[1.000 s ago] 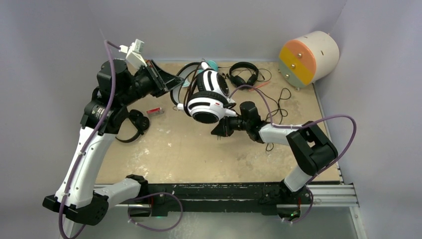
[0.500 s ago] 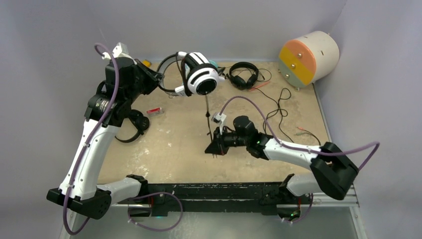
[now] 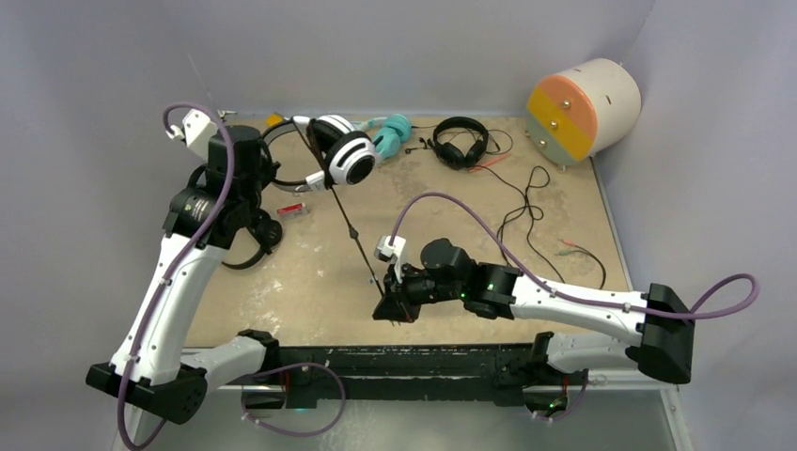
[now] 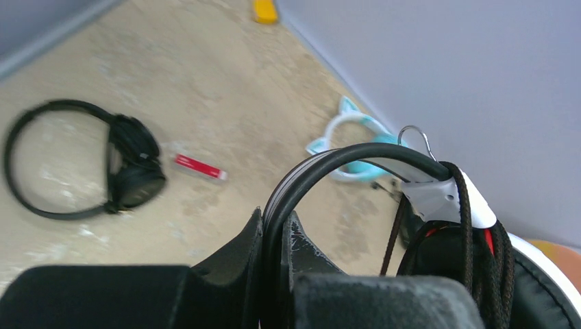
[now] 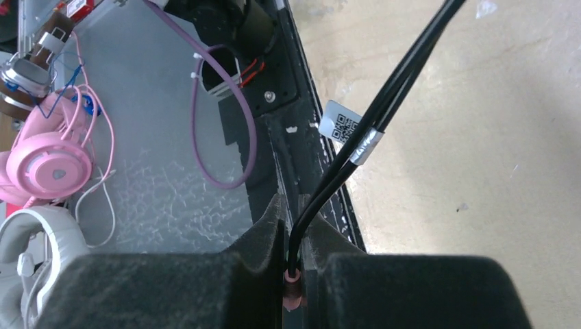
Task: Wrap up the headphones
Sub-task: Wrap the headphones cable around the headphones.
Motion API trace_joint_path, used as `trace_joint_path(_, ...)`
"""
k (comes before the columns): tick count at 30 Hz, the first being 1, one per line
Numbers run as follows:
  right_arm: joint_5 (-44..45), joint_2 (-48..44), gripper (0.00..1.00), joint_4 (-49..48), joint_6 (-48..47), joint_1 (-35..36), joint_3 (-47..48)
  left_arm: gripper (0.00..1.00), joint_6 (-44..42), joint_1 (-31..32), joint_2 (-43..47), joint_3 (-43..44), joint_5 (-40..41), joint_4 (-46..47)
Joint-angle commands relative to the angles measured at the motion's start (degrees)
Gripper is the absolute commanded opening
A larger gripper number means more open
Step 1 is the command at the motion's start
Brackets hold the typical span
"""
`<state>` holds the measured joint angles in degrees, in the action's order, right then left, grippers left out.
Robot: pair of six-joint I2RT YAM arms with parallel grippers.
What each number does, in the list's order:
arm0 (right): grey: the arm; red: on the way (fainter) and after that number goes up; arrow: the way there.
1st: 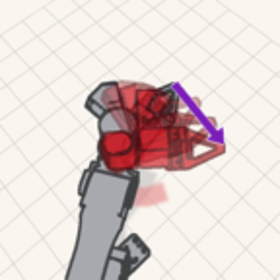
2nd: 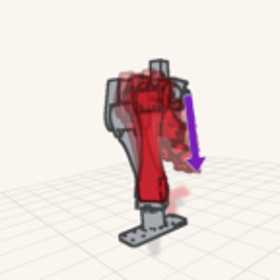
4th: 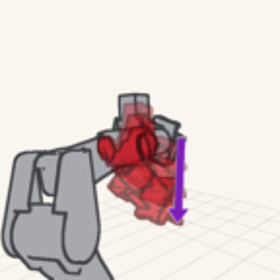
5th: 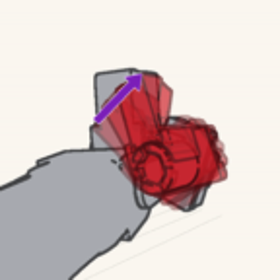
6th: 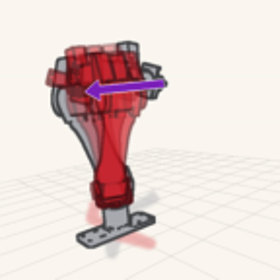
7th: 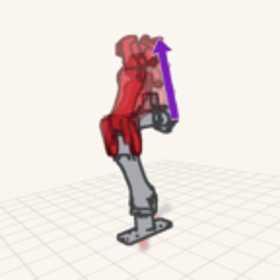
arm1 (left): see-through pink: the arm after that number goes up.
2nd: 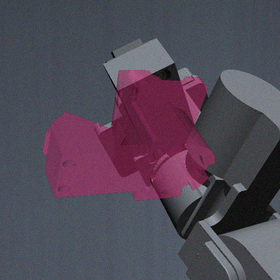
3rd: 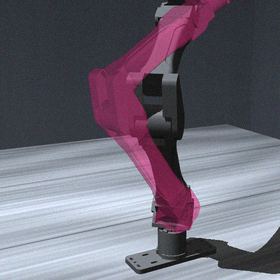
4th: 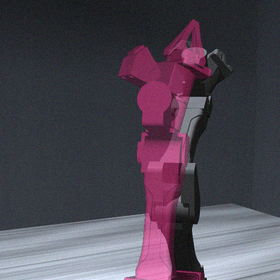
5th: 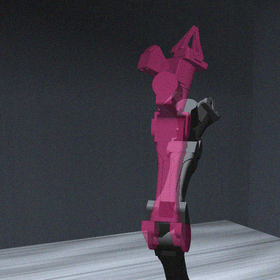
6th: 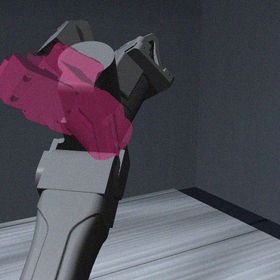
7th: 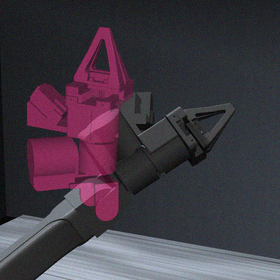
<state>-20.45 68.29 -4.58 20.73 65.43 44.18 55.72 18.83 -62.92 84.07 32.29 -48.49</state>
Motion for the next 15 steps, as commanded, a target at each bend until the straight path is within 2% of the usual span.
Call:
trace_joint_path(1, 4.92, -1.86, 0.00, 14.24, -3.98, 2.65, 8.28, 0.00, -5.91, -0.49, -3.00, 1.07, 13.92, 5.19)
trace_joint_path(8, 11.93, -2.77, 0.00, 31.32, -12.04, 2.58, 23.21, 0.00, -16.17, -0.38, -4.93, -7.79, 10.50, 7.19)
trace_joint_path(10, 14.98, -0.78, 0.00, 34.48, -14.48, 2.57, 28.32, 0.00, -21.22, -0.10, -5.07, -10.54, 6.11, 8.68)
trace_joint_path(12, 18.20, 0.78, 0.00, 34.81, -16.62, 2.45, 31.10, 0.00, -25.44, 1.53, -4.40, -14.45, 2.71, 11.83)
trace_joint_path(15, 20.36, 2.23, 0.00, 32.10, -18.63, 0.51, 32.98, 0.00, -28.32, 6.61, -3.52, -18.87, 4.31, 13.69)
